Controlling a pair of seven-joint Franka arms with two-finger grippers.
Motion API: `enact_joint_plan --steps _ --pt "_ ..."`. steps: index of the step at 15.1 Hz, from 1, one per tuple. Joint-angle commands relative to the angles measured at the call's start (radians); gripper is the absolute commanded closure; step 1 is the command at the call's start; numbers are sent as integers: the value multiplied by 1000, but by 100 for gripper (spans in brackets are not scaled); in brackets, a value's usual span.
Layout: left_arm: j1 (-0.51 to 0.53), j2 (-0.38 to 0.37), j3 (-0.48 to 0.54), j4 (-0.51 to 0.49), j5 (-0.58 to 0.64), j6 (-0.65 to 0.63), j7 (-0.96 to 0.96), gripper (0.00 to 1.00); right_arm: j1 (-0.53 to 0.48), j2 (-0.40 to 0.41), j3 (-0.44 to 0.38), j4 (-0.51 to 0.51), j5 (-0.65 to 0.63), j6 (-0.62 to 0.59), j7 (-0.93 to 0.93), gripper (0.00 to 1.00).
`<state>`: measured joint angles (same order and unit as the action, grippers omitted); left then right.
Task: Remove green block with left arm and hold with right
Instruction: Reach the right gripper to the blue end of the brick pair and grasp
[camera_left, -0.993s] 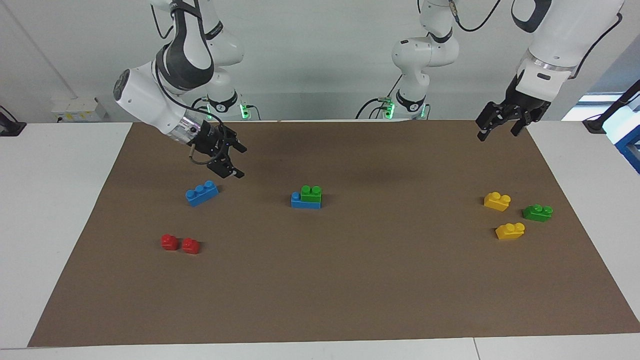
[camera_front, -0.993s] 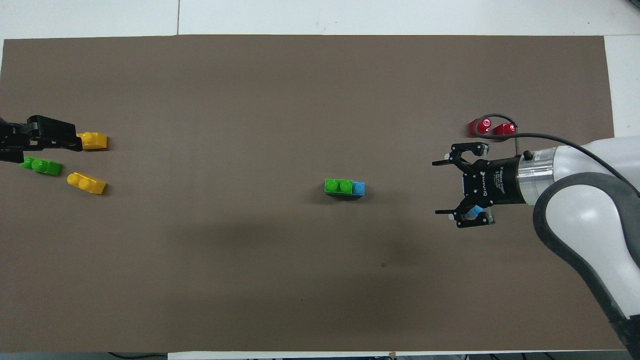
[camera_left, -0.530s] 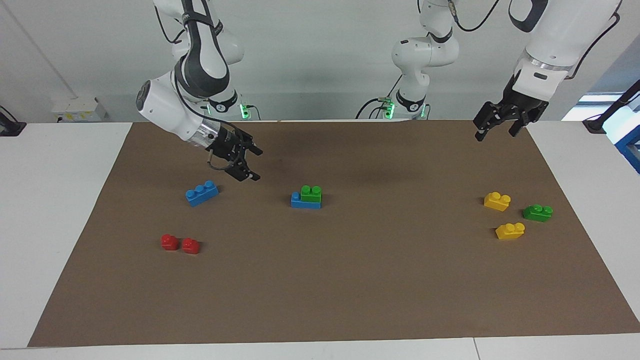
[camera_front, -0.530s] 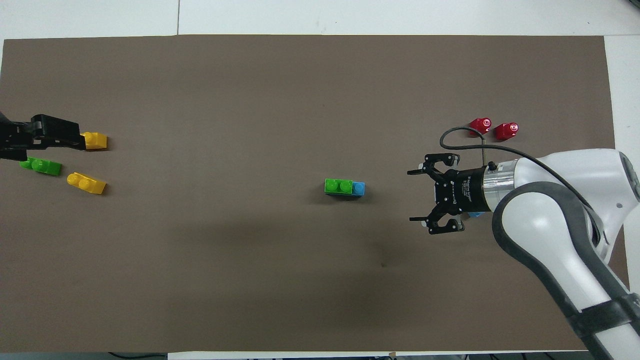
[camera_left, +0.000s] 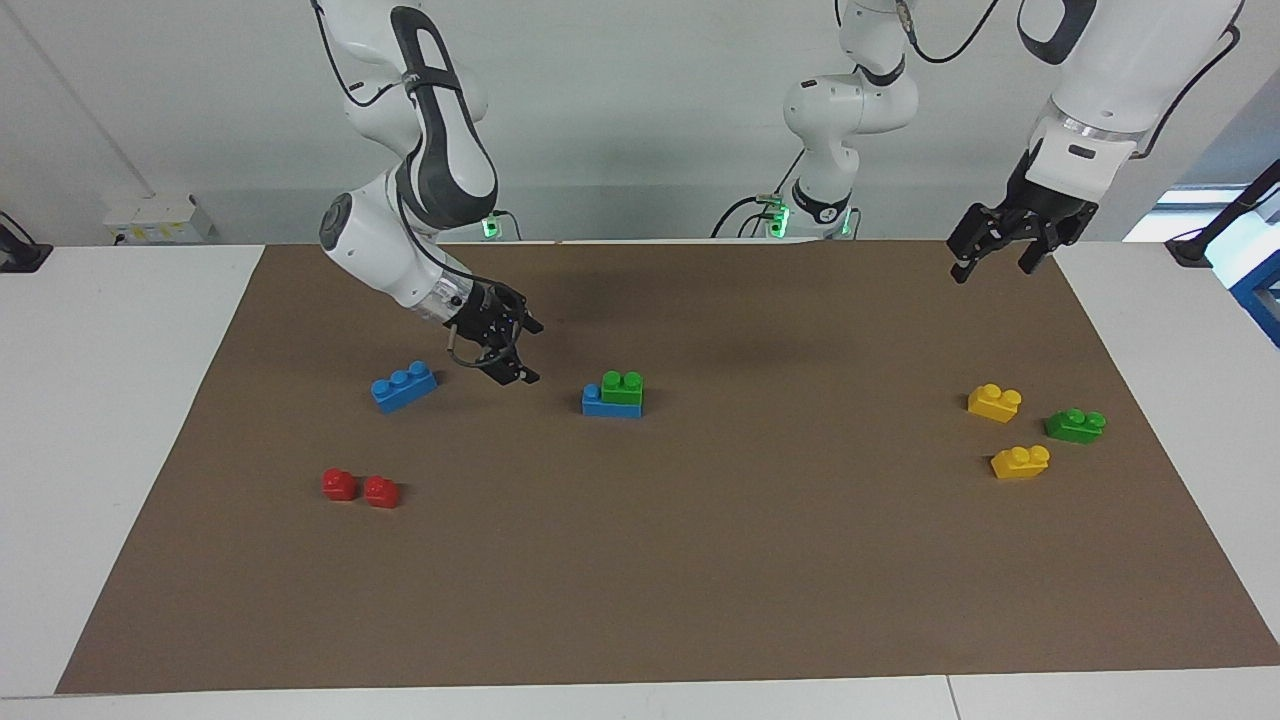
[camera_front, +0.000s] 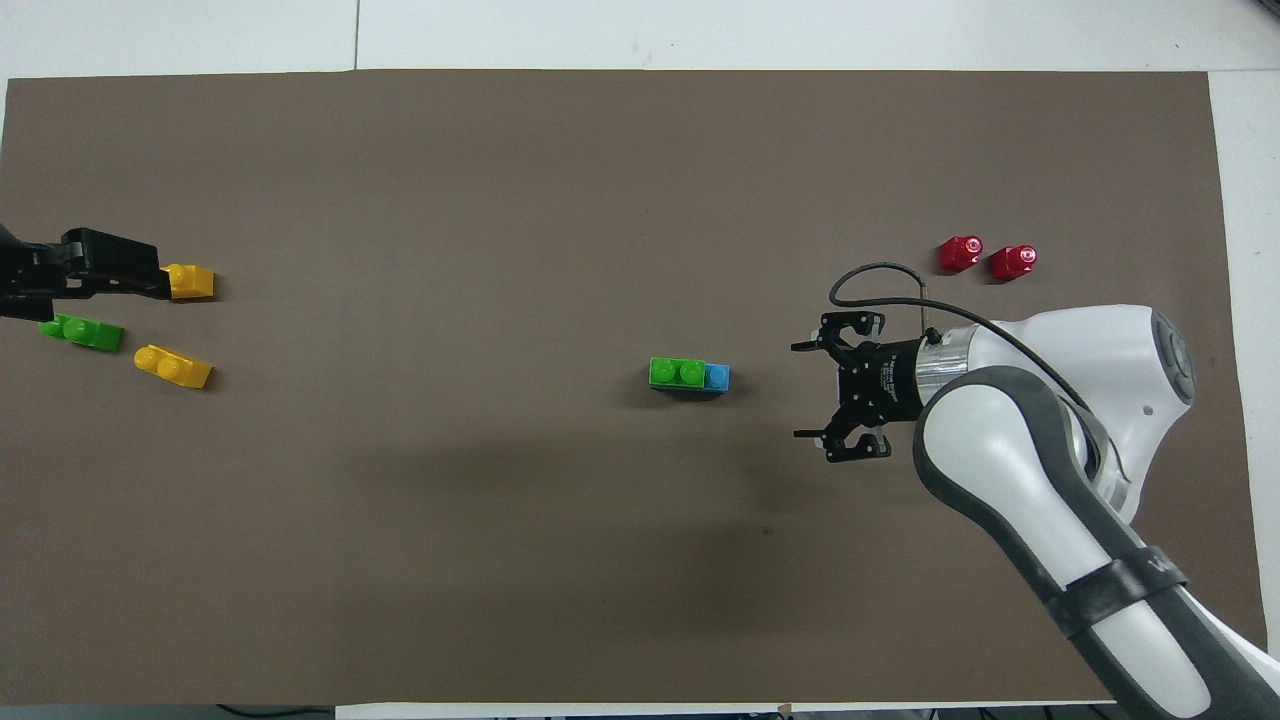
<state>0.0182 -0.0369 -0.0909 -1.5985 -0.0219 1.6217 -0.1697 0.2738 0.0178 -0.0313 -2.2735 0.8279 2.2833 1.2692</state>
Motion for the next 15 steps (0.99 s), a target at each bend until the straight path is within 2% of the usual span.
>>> enact_joint_plan --steps 1,5,10,15 --pt "0 -28 8 -32 -15 18 -1 0 14 28 1 8 25 38 10 0" --pt "-14 -29 5 -34 -15 18 -140 0 41 63 2 12 54 91 10 0" --pt "-144 -41 5 -75 -15 64 -601 0 96 119 2 29 88 177 6 0" --pt "-247 -72 5 -132 -15 73 -856 0 140 139 2 29 111 223 7 0"
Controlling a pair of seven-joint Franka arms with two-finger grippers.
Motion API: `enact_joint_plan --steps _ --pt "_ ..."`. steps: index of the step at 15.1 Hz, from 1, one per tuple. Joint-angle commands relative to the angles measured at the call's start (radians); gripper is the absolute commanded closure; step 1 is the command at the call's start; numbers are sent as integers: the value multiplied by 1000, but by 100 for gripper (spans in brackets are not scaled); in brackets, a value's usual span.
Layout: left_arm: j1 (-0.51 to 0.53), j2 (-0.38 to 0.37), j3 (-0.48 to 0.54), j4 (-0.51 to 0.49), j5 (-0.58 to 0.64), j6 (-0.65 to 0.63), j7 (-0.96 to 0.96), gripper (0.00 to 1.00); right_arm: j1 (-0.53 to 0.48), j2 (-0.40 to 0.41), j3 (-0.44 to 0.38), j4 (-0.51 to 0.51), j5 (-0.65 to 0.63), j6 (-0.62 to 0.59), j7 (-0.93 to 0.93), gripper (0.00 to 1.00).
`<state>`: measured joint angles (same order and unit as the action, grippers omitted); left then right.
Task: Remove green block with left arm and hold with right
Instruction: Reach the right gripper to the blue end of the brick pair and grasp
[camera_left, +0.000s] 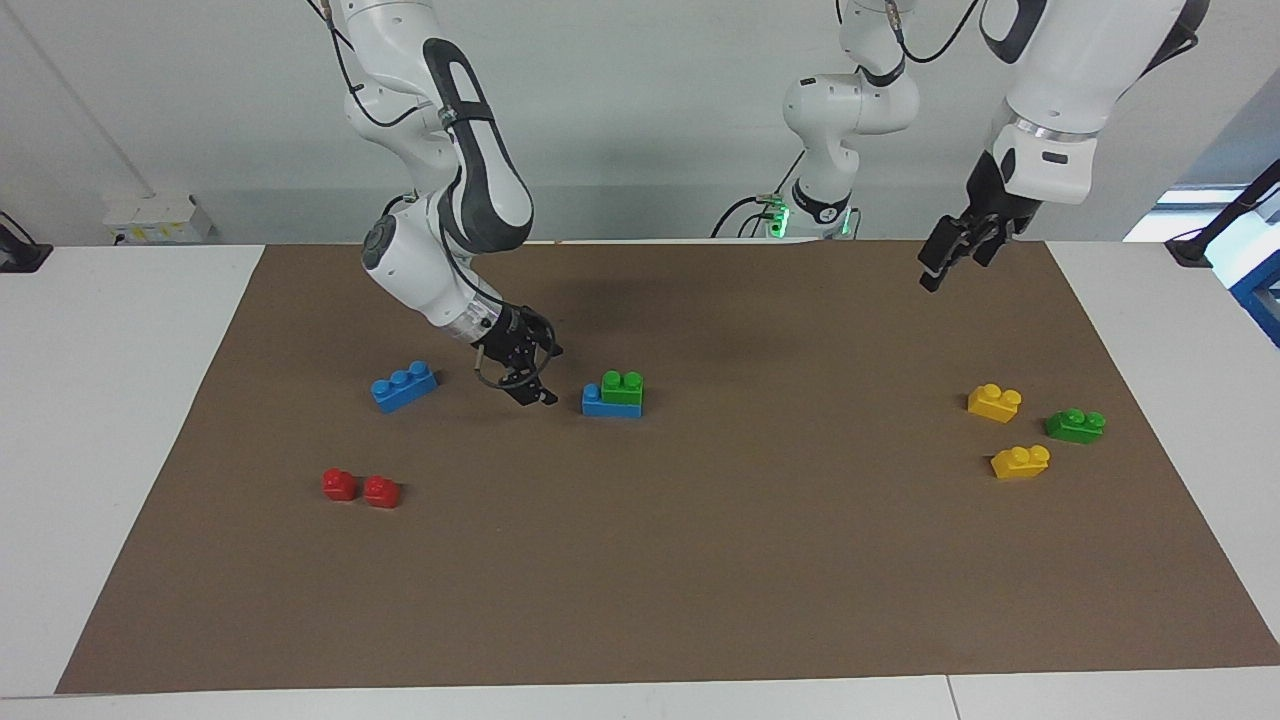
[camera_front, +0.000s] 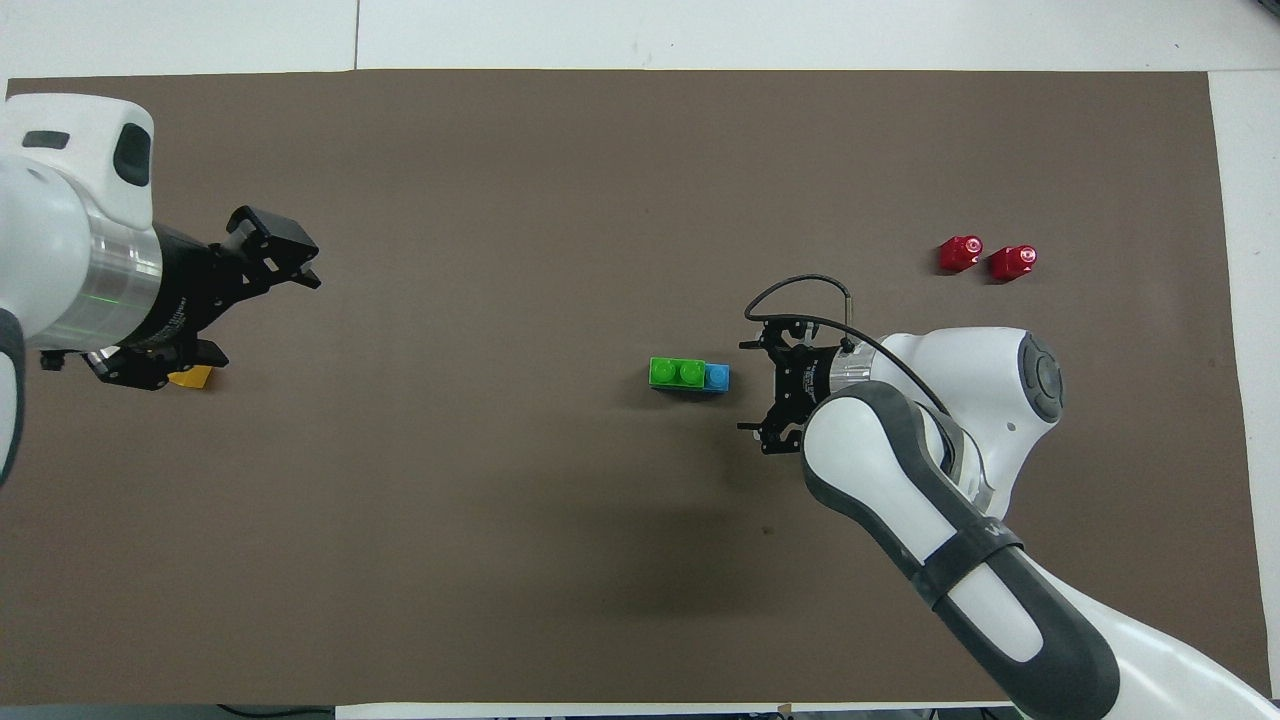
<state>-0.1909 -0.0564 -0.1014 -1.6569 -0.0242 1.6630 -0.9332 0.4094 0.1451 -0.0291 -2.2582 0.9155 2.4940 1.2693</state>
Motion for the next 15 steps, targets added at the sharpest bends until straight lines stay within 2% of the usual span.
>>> enact_joint_plan --steps 1,6,9,12,15 --pt "-53 -59 14 -81 -13 32 -137 0 5 13 0 15 22 14 5 0" --pt "-128 -103 8 -161 -37 35 -297 0 43 76 3 40 63 80 4 0" --pt "-173 -125 8 -222 -40 145 -537 0 63 106 5 60 72 114 4 0" --pt "-209 -112 8 -233 -40 188 -747 0 71 106 5 58 75 117 4 0" --pt "-275 -77 8 -239 -39 231 -858 0 72 114 5 60 82 135 4 0"
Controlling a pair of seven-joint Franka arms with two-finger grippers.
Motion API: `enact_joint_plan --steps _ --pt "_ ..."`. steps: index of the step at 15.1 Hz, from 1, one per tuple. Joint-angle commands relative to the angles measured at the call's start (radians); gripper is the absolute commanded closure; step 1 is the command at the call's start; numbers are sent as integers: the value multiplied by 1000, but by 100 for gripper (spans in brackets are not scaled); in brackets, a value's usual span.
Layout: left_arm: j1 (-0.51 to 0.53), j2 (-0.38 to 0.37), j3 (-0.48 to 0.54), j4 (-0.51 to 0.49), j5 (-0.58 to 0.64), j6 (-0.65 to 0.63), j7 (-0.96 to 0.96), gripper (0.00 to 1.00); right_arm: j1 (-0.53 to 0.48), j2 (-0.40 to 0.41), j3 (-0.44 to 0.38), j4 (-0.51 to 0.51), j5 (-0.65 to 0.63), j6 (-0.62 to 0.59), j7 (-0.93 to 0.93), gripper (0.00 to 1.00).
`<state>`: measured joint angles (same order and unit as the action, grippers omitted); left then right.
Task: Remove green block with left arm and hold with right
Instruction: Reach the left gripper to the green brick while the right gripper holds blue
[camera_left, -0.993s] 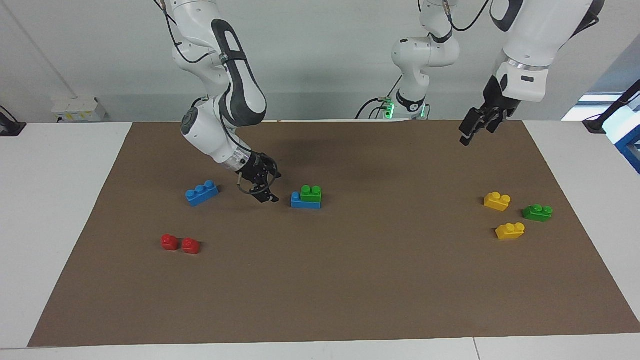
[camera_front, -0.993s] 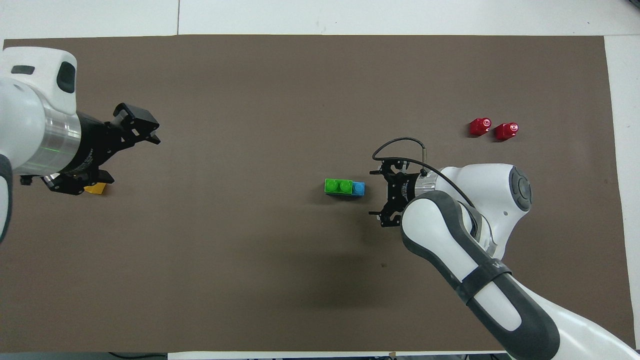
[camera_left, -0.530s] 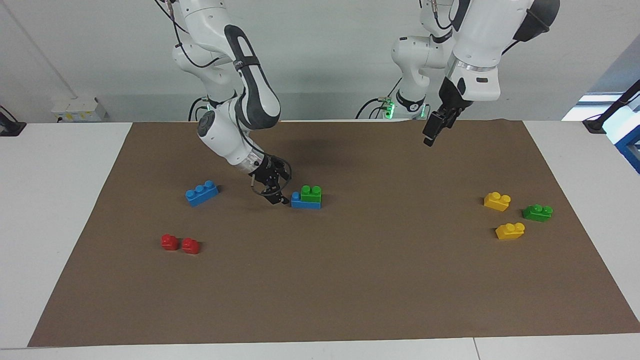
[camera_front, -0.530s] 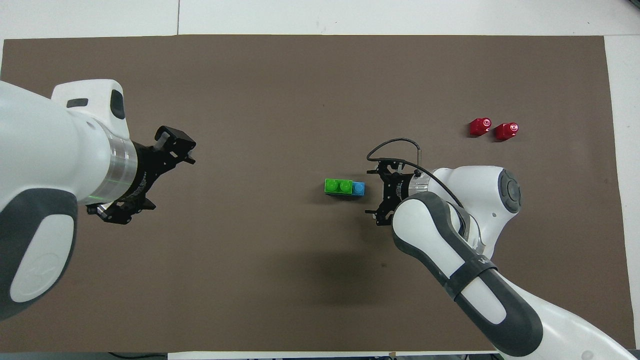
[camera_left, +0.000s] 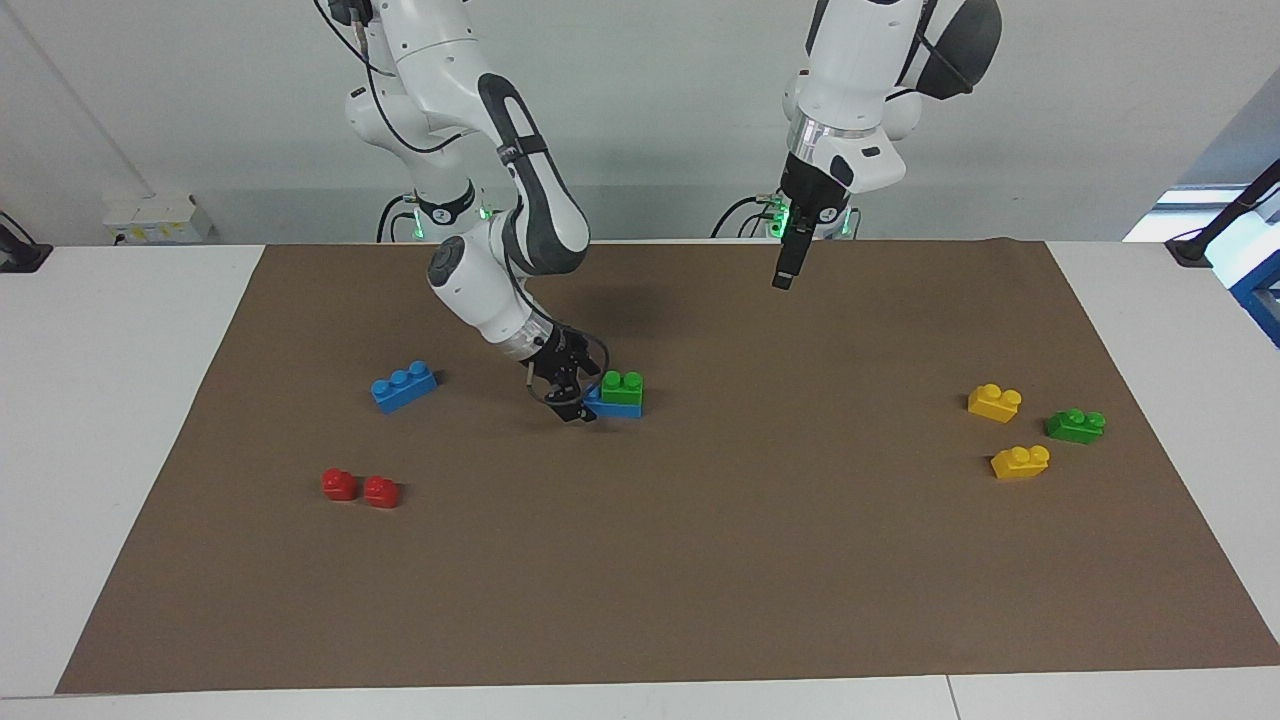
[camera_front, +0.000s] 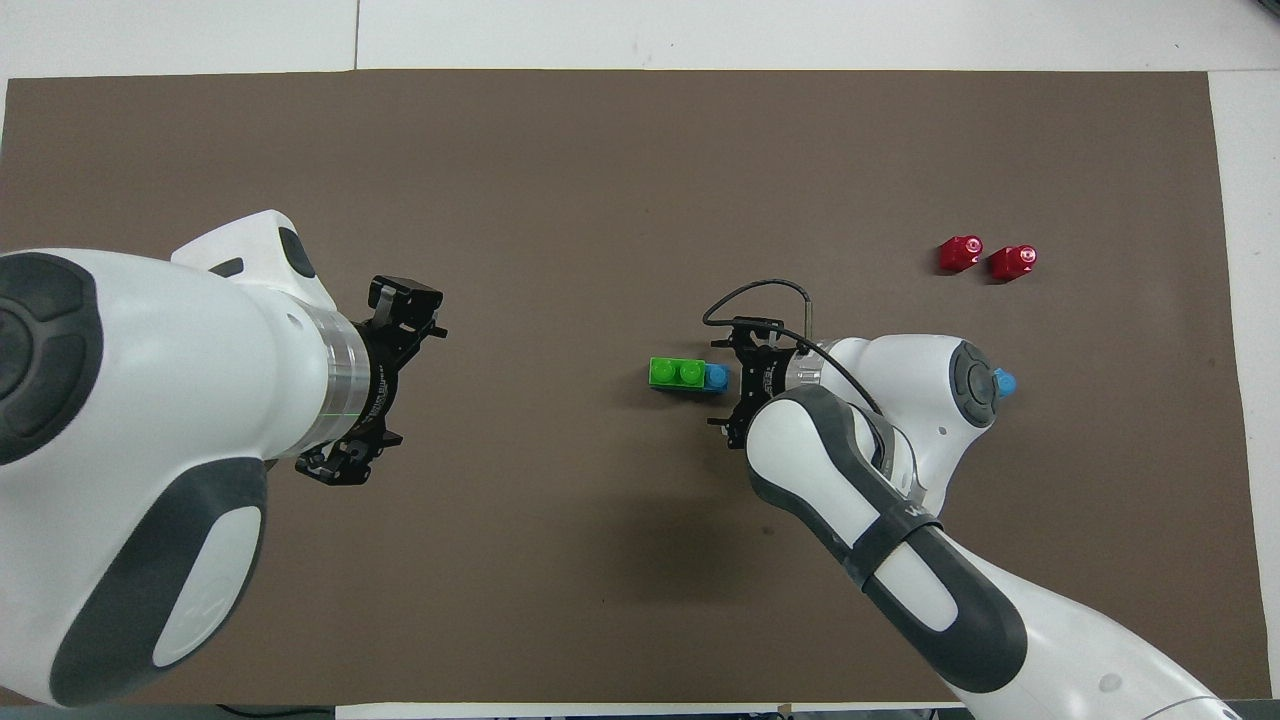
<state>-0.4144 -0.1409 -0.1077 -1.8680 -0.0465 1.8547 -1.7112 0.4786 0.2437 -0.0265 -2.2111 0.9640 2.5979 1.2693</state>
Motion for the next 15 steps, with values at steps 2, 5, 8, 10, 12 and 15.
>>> enact_joint_plan --steps 2,5,8,10,12,15 --pt "-75 46 14 -16 -16 46 -111 0 18 34 2 20 56 62 4 0" --pt "-119 156 14 42 -4 67 -266 0 21 48 2 31 58 64 -2 0" --pt "-136 208 14 62 -4 116 -364 0 20 52 2 31 59 64 -21 2" --pt "-136 256 14 99 -3 121 -395 0 20 52 2 31 59 64 -22 10" --pt "-135 290 14 147 2 118 -412 0 18 52 2 31 59 64 -22 31" --pt "-141 375 16 202 14 112 -452 0 17 52 2 34 59 62 -22 70"
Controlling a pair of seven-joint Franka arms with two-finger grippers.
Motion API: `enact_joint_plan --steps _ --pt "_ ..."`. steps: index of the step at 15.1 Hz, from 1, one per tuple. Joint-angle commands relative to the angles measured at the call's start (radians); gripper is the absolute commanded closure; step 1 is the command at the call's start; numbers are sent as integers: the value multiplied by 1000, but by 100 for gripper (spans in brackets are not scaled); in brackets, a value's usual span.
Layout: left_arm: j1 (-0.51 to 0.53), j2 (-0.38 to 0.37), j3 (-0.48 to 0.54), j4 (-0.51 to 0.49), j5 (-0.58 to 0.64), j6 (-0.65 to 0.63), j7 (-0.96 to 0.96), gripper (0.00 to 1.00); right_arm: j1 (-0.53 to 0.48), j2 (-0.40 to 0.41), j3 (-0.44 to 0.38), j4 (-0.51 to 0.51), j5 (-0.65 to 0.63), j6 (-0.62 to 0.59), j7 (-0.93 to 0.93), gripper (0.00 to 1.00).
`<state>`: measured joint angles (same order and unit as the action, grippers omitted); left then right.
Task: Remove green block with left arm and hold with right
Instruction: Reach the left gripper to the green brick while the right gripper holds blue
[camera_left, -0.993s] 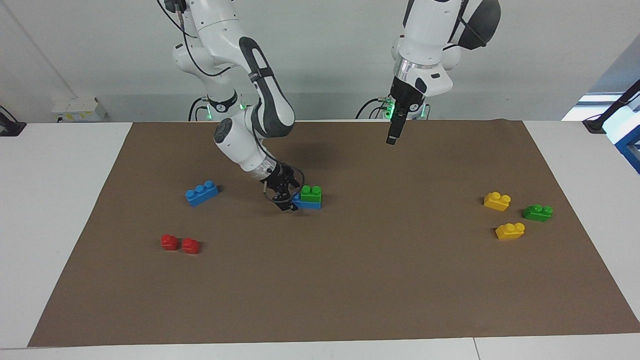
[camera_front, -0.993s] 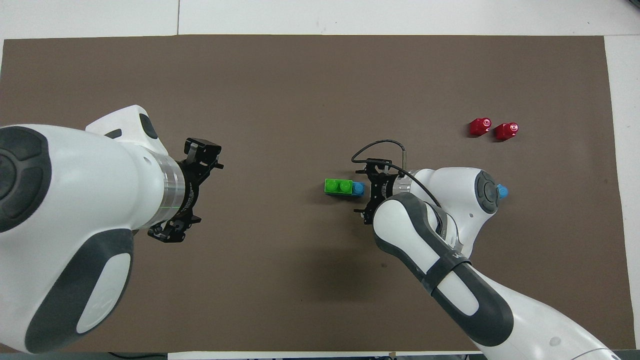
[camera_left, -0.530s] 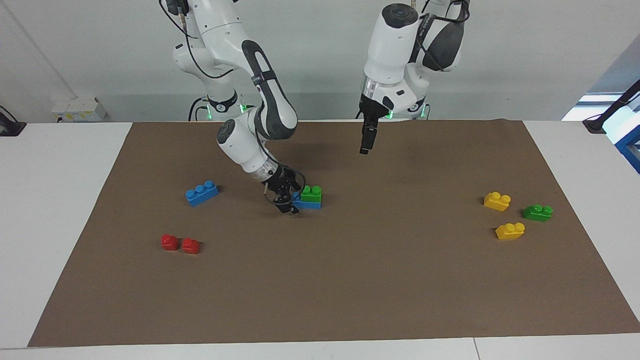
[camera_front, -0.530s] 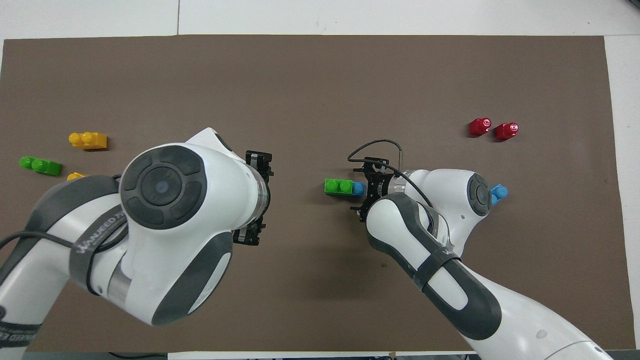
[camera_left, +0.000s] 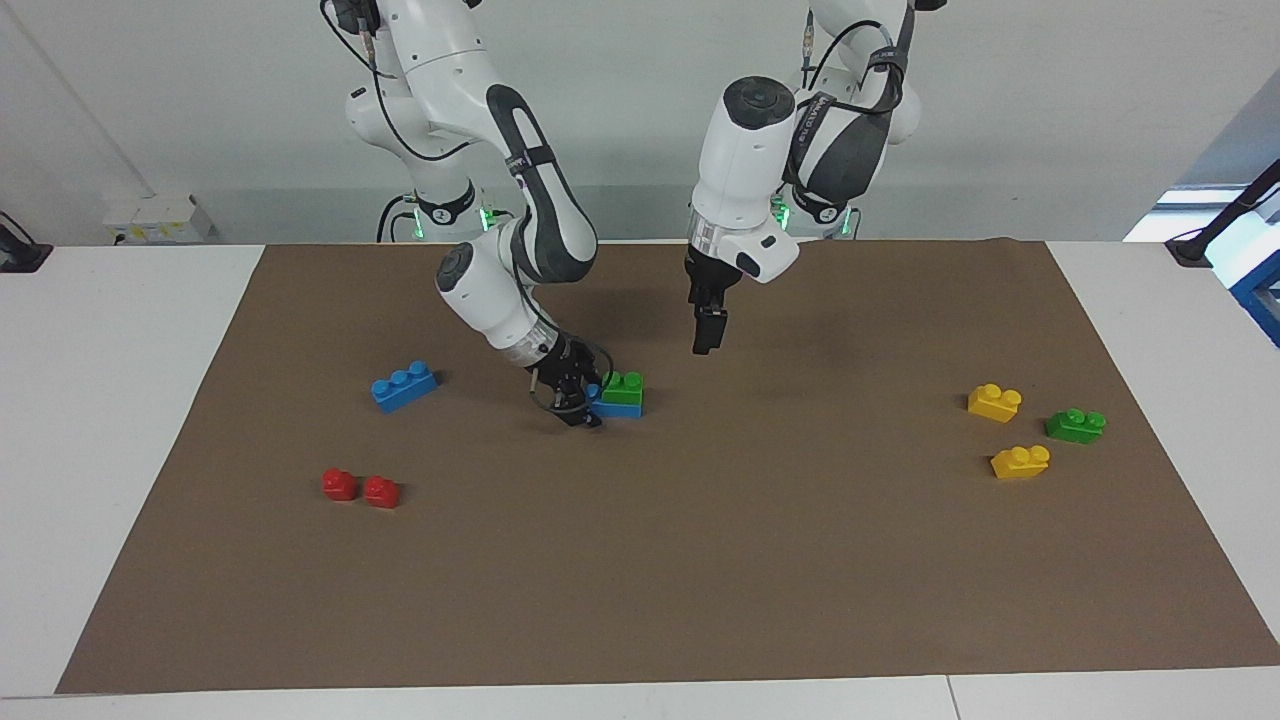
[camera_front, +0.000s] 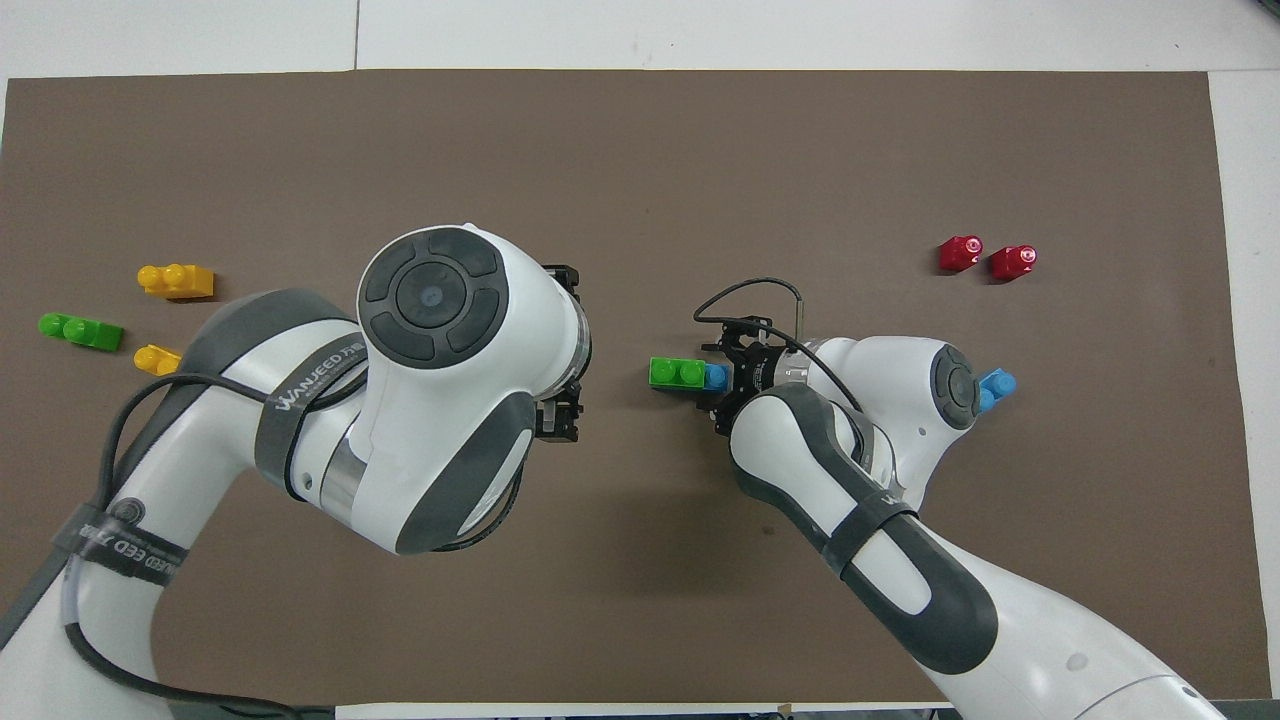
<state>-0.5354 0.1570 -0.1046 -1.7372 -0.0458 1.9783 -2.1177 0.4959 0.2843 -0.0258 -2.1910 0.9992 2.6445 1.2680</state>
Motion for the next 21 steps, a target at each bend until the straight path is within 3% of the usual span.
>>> enact_joint_plan --steps 1,3,7,12,21 --pt "-20 91 11 74 24 -6 -60 0 0 12 1 14 24 14 -21 82" --pt "-18 104 11 76 23 -3 -79 0 -2 12 1 16 22 14 -21 100" --pt "-17 136 13 108 20 1 -107 0 -7 12 1 27 24 6 -21 100" --pt "-32 234 13 174 24 30 -130 0 -14 12 1 27 24 8 -21 100" --pt "-70 259 13 163 44 134 -211 0 -14 13 0 27 24 9 -22 100"
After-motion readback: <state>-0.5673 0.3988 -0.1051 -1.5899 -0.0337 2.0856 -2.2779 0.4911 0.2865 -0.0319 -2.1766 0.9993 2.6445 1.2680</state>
